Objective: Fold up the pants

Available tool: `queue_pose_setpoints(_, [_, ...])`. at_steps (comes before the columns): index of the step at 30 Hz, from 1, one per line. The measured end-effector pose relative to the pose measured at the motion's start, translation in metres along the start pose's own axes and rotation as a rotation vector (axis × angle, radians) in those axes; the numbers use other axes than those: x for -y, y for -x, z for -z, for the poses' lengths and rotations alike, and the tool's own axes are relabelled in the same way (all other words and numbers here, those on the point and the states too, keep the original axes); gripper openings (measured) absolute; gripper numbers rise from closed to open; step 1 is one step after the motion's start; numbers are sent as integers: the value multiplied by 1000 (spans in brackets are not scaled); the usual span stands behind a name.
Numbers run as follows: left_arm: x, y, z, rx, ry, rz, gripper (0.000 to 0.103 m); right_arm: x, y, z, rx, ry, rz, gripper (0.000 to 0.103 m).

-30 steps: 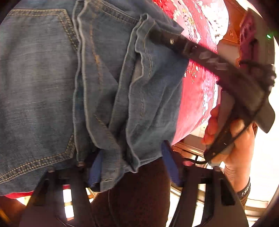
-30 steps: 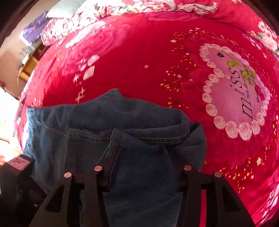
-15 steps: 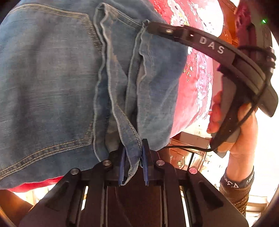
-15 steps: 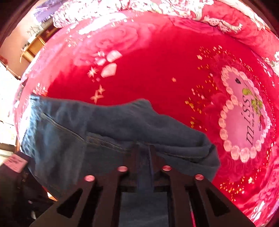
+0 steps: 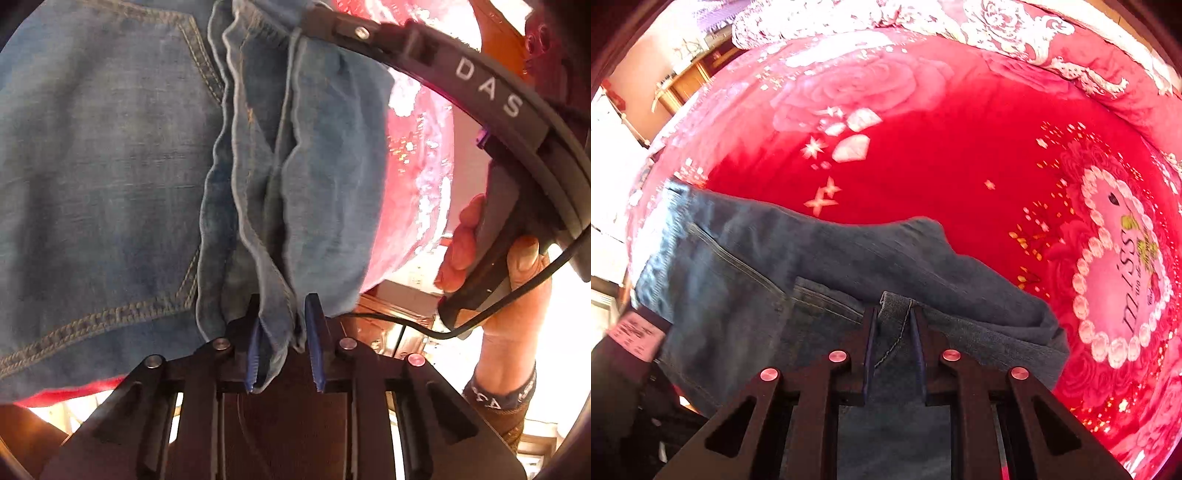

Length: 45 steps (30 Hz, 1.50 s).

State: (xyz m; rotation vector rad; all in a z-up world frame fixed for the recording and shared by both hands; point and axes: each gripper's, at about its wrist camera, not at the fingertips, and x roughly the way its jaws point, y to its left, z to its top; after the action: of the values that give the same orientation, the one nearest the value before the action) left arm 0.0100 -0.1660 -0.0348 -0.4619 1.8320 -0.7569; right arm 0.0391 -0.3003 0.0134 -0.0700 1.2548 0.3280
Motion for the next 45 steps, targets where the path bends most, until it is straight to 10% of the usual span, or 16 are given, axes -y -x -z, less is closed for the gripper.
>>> queue_pose_setpoints(5, [-26, 21, 4, 58, 15, -106, 20, -20, -10, -8, 12, -33, -115, 11])
queue_pose_setpoints(12, [-49, 57, 5, 60, 22, -51, 18, 4, 23, 1, 118, -227, -189, 17])
queue_pose_setpoints(16, [-74, 137, 1, 164, -2, 4, 21, 8, 83, 32, 251, -247, -157, 53])
queue_pose_setpoints(20, [-134, 216, -9, 316, 130, -4, 67, -40, 78, 53, 236, -177, -188, 58])
queue_pose_setpoints(26, [-230, 281, -18, 399, 339, 78, 68, -182, 20, 57, 143, 96, -237, 58])
queue_pose_setpoints(33, [-253, 245, -51, 298, 372, 77, 68, -299, -26, 73, 86, 465, -17, 58])
queue_pose_setpoints(42, [-215, 219, -105, 245, 267, -24, 81, -333, -66, 90, 78, 608, 170, 75])
queue_pose_setpoints(45, [-187, 206, -103, 196, 140, -58, 74, -336, -70, 90, 108, 637, 189, 65])
